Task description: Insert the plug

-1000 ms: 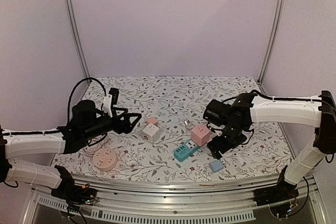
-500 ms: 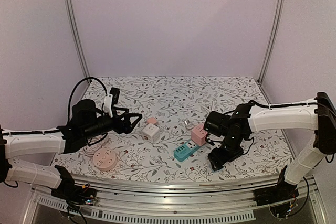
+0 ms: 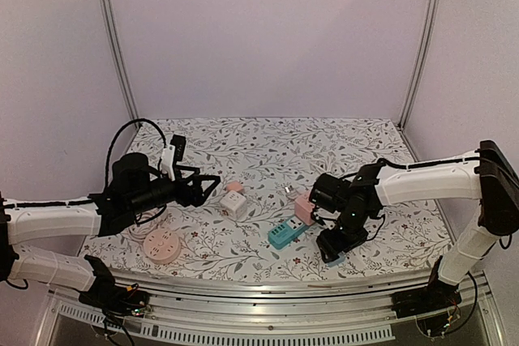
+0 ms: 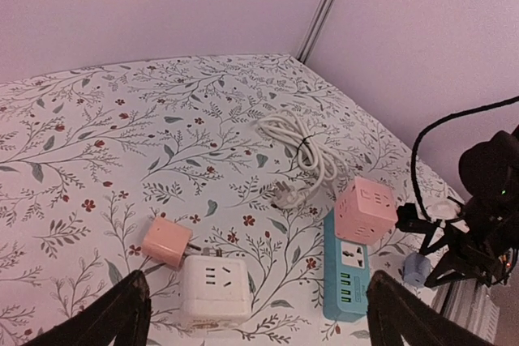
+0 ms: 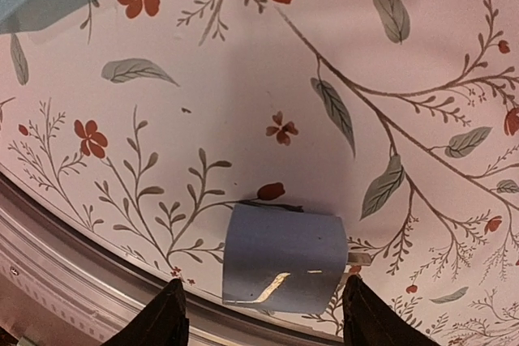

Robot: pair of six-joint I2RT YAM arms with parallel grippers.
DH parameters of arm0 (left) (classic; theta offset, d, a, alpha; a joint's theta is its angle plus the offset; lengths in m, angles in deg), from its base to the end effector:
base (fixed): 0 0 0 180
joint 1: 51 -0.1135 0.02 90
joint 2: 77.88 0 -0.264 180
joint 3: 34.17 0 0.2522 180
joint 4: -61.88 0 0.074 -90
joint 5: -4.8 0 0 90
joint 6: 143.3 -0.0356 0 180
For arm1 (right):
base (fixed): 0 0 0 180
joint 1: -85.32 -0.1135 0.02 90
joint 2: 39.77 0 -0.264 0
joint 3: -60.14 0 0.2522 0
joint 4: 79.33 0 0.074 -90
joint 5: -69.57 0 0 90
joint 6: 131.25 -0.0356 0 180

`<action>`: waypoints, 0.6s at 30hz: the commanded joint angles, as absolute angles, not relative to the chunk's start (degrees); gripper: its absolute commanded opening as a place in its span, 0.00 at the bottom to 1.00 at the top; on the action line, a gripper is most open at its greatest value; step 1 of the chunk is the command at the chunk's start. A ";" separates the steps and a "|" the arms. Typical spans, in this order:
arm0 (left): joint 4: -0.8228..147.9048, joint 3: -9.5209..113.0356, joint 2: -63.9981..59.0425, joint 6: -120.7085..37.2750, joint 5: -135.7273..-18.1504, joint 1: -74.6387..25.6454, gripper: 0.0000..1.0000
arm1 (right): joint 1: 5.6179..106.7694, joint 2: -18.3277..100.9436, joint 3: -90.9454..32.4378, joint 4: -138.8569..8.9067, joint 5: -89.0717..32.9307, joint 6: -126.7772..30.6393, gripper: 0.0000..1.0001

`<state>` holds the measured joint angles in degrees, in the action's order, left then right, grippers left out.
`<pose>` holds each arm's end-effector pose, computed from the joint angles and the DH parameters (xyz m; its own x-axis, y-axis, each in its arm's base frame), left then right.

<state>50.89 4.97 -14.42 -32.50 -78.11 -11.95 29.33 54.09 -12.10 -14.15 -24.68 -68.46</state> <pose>0.1822 -0.1535 0.2206 -0.4225 -0.1110 -0.8995 0.6080 0.7013 -0.3721 0.1535 0.2322 0.1746 -0.8757 -0.4826 -0.0158 -0.4819 0.8715 0.0913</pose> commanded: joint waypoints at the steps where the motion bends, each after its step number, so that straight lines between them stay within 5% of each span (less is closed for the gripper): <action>1: 52.32 6.33 -13.93 -33.26 -78.17 -11.35 0.92 | 28.96 55.91 -11.11 -16.10 -24.32 -69.85 0.61; 18: 53.06 6.64 -13.88 -34.17 -79.03 -10.79 0.92 | 28.70 56.29 -10.88 -14.61 -22.98 -69.30 0.37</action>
